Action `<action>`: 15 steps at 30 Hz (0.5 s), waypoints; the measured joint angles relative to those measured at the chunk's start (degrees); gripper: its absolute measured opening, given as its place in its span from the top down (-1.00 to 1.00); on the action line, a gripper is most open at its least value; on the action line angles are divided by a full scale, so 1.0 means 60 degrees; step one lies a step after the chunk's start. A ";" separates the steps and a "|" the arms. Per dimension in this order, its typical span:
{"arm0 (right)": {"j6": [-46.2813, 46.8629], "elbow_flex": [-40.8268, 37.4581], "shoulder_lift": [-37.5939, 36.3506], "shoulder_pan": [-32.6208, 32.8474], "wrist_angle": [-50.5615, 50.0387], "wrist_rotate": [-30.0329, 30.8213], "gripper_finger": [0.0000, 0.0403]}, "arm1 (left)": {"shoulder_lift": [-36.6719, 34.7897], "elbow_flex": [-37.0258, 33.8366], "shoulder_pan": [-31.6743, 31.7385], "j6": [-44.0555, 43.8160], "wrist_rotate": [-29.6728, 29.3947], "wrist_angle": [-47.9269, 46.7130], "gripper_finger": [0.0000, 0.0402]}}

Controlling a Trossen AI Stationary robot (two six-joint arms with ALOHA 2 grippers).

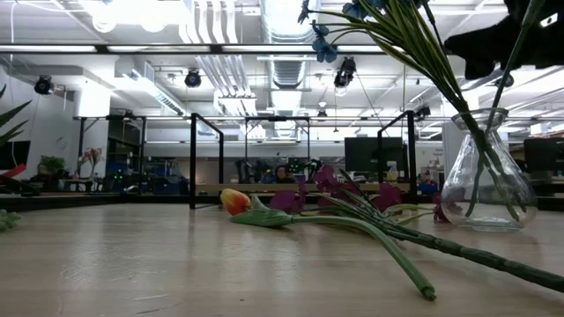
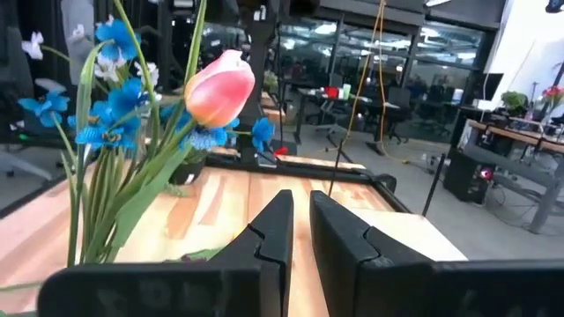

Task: Pick and place flowers into a vace then onto a shelf
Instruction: Put the yellow flower into the left transparent vase

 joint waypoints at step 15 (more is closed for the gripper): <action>0.0559 -0.0480 -0.0360 0.0007 0.0177 0.0011 0.83 | 0.0031 -0.0774 0.0045 0.0000 0.0050 0.0315 0.17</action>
